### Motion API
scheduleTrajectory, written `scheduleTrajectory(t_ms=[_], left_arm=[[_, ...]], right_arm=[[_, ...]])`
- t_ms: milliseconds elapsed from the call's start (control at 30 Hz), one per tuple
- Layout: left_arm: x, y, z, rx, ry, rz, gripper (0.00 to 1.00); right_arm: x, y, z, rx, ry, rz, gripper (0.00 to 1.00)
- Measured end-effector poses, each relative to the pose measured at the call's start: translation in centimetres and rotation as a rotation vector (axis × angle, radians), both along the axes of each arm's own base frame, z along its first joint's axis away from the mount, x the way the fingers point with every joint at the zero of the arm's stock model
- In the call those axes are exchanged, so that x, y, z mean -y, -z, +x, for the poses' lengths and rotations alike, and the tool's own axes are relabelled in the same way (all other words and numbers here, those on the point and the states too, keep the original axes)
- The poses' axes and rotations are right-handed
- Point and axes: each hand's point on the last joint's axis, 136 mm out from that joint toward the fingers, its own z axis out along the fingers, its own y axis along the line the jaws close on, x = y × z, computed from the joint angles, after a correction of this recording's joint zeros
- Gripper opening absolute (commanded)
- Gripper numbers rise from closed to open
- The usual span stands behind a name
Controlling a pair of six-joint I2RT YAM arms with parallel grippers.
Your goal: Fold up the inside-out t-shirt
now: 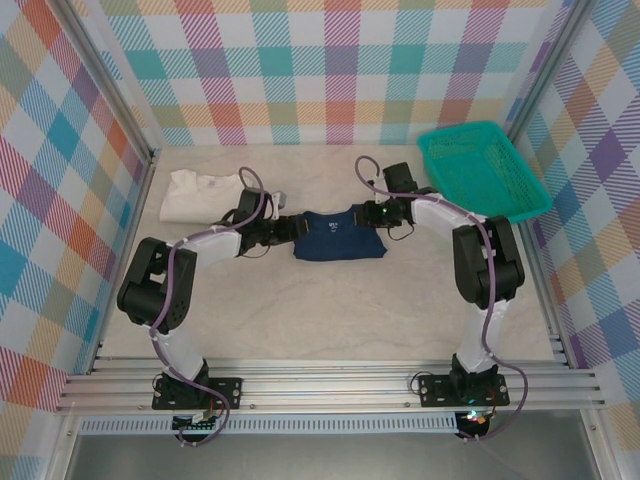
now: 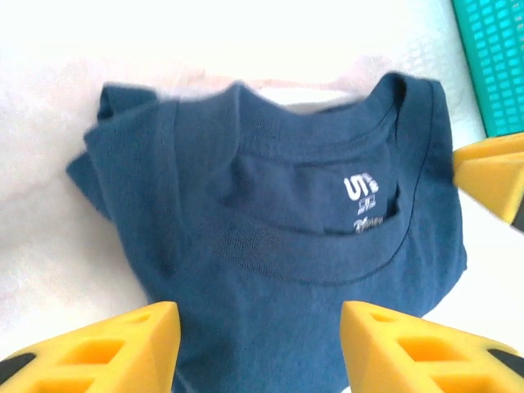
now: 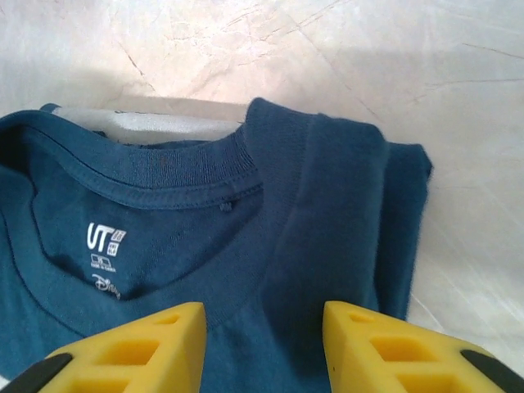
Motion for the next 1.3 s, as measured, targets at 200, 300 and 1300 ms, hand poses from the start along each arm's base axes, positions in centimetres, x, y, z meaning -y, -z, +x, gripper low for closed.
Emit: scheduleTrajectory(t_ms=[200,300,1300], left_arm=[[0.1,2.5,3.5,0.009,-0.023,0.093,0.43],[-0.3,4.9,4.4,-0.017,-0.028,0.154,0.43],[5.4,4.0,1.7,-0.139,0.084,-0.014,0.67]], right_arm=[[0.2,3.4,1.8,-0.031,0.027,-0.069,0.30],[0.6,3.9,2.5,-0.032,0.043,-0.082,0.30],[1.9,2.9,-2.9,-0.063,0.048,-0.021,0.37]])
